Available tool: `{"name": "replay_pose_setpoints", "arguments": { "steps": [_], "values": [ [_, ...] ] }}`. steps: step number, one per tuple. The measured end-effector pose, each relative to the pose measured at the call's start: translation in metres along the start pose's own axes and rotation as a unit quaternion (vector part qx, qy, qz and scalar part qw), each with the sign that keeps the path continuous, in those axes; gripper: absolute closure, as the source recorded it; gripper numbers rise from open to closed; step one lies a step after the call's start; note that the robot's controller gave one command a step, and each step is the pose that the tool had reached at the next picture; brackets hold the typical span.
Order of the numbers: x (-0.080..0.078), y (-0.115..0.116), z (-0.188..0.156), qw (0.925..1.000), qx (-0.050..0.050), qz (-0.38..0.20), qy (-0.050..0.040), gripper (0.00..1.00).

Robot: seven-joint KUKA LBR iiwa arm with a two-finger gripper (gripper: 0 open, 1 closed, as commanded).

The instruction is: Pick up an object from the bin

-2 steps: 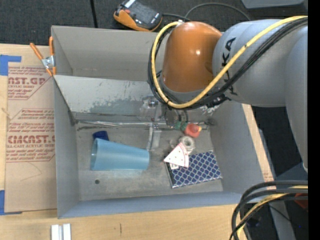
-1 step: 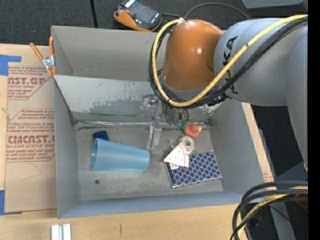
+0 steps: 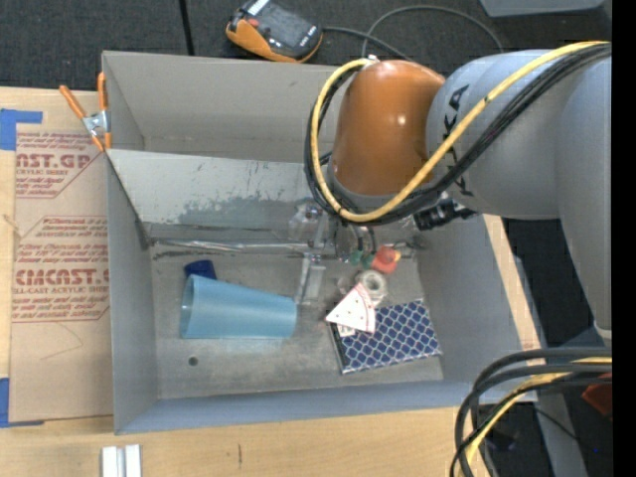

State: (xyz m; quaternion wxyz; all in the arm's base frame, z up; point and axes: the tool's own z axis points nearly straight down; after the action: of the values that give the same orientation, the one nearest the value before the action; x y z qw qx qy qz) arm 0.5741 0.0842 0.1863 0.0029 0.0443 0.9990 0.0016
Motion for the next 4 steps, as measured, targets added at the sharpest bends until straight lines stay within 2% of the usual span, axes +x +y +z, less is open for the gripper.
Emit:
{"name": "replay_pose_setpoints", "arguments": {
  "steps": [1, 2, 3, 4],
  "values": [
    [0.021, -0.011, 0.05, 0.9981, 0.001, 0.062, -0.0003, 0.0],
    [0.024, 0.018, 0.083, 0.9964, 0.003, 0.085, 0.0043, 0.0],
    [0.063, 0.049, 0.091, 0.9788, -0.001, 0.205, -0.0026, 1.0],
    [0.063, 0.049, 0.091, 0.9787, -0.001, 0.205, -0.0026, 1.0]
  ]
}}
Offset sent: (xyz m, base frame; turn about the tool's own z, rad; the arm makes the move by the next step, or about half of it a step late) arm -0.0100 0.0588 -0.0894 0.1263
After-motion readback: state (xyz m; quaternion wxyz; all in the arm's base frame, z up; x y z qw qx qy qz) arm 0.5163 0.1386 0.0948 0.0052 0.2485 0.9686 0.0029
